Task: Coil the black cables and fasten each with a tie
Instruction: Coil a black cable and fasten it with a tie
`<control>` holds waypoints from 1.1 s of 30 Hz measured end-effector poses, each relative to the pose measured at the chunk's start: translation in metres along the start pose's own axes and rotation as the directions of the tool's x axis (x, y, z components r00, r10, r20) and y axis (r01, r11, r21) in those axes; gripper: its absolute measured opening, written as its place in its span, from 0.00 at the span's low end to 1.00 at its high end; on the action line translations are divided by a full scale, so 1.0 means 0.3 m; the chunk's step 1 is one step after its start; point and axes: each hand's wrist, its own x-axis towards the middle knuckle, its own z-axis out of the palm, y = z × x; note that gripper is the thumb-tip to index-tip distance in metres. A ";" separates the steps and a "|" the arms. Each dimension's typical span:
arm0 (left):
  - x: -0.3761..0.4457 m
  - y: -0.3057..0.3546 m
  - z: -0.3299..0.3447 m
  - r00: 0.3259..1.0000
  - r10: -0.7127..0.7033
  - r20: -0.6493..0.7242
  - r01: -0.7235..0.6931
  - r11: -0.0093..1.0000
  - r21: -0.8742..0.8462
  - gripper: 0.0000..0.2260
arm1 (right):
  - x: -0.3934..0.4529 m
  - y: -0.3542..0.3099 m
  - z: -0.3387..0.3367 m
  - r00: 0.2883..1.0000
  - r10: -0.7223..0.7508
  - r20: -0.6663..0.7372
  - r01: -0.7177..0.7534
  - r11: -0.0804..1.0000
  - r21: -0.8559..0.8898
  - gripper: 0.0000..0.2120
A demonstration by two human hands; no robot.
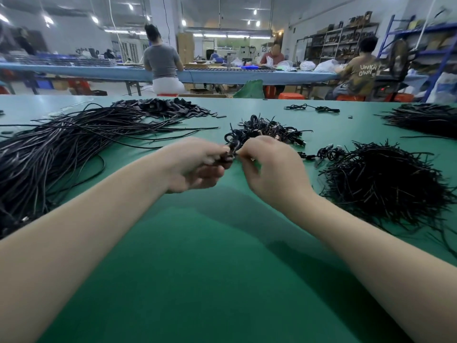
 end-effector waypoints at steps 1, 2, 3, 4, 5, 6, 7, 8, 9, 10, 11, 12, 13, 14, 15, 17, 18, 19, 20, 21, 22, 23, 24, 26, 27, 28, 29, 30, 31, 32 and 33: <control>-0.004 0.001 -0.012 0.992 -0.112 0.064 0.120 0.983 -0.142 0.10 | -0.008 0.007 0.002 0.980 -0.198 -0.029 0.192 0.970 -0.146 0.05; -0.009 0.000 -0.022 0.975 -0.176 0.135 0.204 0.948 -0.244 0.09 | -0.016 0.018 0.004 0.937 -0.347 -0.041 0.329 0.916 -0.230 0.05; -0.019 0.002 -0.028 0.965 -0.191 0.181 0.237 0.930 -0.280 0.08 | -0.022 0.024 0.007 0.917 -0.396 -0.040 0.377 0.897 -0.229 0.05; -0.020 0.001 -0.033 0.966 -0.173 0.194 0.221 0.939 -0.263 0.10 | -0.025 0.023 0.010 0.932 -0.360 -0.031 0.351 0.922 -0.163 0.04; -0.017 0.001 -0.033 0.977 -0.121 0.175 0.158 0.964 -0.215 0.13 | -0.024 0.015 0.011 0.963 -0.269 -0.027 0.267 0.962 -0.053 0.02; -0.007 -0.002 -0.030 0.990 -0.036 0.140 0.056 0.987 -0.147 0.15 | -0.023 0.009 0.011 0.988 -0.150 -0.029 0.152 0.986 0.070 0.01; -0.003 -0.003 -0.022 0.993 0.056 0.100 -0.049 0.997 -0.063 0.15 | -0.018 0.005 0.010 1.000 -0.019 -0.025 0.023 0.982 0.187 0.02; 0.003 -0.009 -0.015 0.988 0.135 0.069 -0.138 0.989 0.043 0.13 | -0.011 0.004 0.009 0.995 0.097 -0.020 -0.088 0.957 0.276 0.02; 0.009 -0.017 -0.011 0.978 0.204 0.044 -0.208 0.966 0.151 0.10 | -0.004 0.004 0.008 0.981 0.195 -0.024 -0.175 0.924 0.341 0.03; 0.017 -0.026 -0.012 0.964 0.266 0.028 -0.265 0.934 0.240 0.08 | 0.001 0.003 0.008 0.962 0.273 -0.023 -0.242 0.886 0.396 0.04; 0.023 -0.034 -0.016 0.948 0.318 0.014 -0.307 0.905 0.294 0.07 | 0.005 0.001 0.008 0.943 0.333 -0.016 -0.292 0.849 0.440 0.04; 0.030 -0.042 -0.020 0.934 0.358 0.001 -0.339 0.883 0.324 0.04 | 0.007 0.001 0.010 0.928 0.372 -0.002 -0.327 0.819 0.472 0.04; 0.032 -0.048 -0.023 0.921 0.390 -0.011 -0.362 0.865 0.347 0.02 | 0.006 0.000 0.012 0.920 0.391 0.018 -0.349 0.799 0.490 0.04; 0.033 -0.053 -0.028 0.905 0.424 -0.020 -0.383 0.836 0.392 0.05 | 0.003 0.000 0.017 0.920 0.391 0.039 -0.358 0.794 0.492 0.04; 0.034 -0.057 -0.028 0.890 0.457 -0.019 -0.404 0.805 0.434 0.07 | -0.002 -0.003 0.021 0.924 0.379 0.054 -0.356 0.799 0.485 0.04; 0.035 -0.065 -0.020 0.881 0.474 0.004 -0.426 0.788 0.444 0.09 | -0.007 -0.006 0.024 0.943 0.330 0.037 -0.313 0.845 0.433 0.03; 0.039 -0.071 -0.014 0.893 0.450 0.013 -0.416 0.815 0.402 0.10 | -0.010 -0.006 0.021 0.958 0.286 0.005 -0.266 0.885 0.382 0.03; 0.040 -0.072 -0.008 0.919 0.395 0.010 -0.377 0.869 0.321 0.11 | -0.012 -0.008 0.018 0.976 0.217 -0.036 -0.195 0.931 0.310 0.04; 0.043 -0.072 -0.008 0.953 0.303 0.024 -0.301 0.928 0.217 0.12 | -0.014 -0.012 0.014 0.991 0.115 -0.073 -0.098 0.973 0.211 0.04; 0.038 -0.067 -0.010 0.981 0.177 0.080 -0.184 0.979 0.086 0.12 | -0.016 -0.017 0.008 0.996 -0.001 -0.088 0.009 0.995 0.096 0.04; 0.033 -0.063 -0.022 0.983 0.052 0.175 -0.051 0.999 -0.010 0.11 | -0.019 -0.016 0.004 0.990 -0.117 -0.078 0.116 0.993 -0.017 0.04; 0.023 -0.058 -0.037 0.964 -0.051 0.261 0.062 0.997 -0.036 0.11 | -0.020 -0.017 0.001 0.978 -0.203 -0.044 0.198 0.975 -0.100 0.05; 0.018 -0.057 -0.055 0.941 -0.127 0.312 0.131 0.991 0.010 0.11 | -0.020 -0.020 0.000 0.974 -0.226 0.014 0.226 0.965 -0.134 0.05; 0.025 -0.056 -0.091 0.949 -0.219 0.227 0.174 0.964 0.202 0.15 | -0.015 -0.029 0.004 0.992 -0.072 0.103 0.080 0.994 -0.076 0.03; 0.033 -0.050 -0.111 0.973 -0.207 0.106 0.171 0.945 0.279 0.18 | 0.001 -0.028 0.006 0.994 0.054 0.100 -0.052 0.998 -0.022 0.03; 0.046 -0.044 -0.135 0.987 -0.156 -0.032 0.157 0.932 0.325 0.18 | 0.026 -0.019 0.007 0.982 0.175 0.070 -0.178 0.984 0.032 0.05; 0.055 -0.036 -0.163 0.984 -0.086 -0.158 0.138 0.925 0.353 0.17 | 0.065 0.000 0.008 0.962 0.272 0.016 -0.273 0.961 0.050 0.05; 0.066 -0.027 -0.196 0.966 -0.011 -0.260 0.110 0.923 0.369 0.14 | 0.114 0.028 0.008 0.936 0.347 -0.051 -0.346 0.938 0.034 0.06; 0.072 -0.017 -0.231 0.935 0.074 -0.348 0.077 0.913 0.401 0.11 | 0.170 0.061 0.005 0.906 0.412 -0.100 -0.414 0.910 0.000 0.06; 0.076 -0.013 -0.267 0.896 0.163 -0.413 0.045 0.891 0.451 0.08 | 0.223 0.094 -0.002 0.876 0.472 -0.098 -0.476 0.879 -0.033 0.08; 0.077 -0.011 -0.307 0.853 0.250 -0.458 0.028 0.855 0.519 0.07 | 0.266 0.128 -0.005 0.842 0.538 -0.033 -0.539 0.841 -0.050 0.10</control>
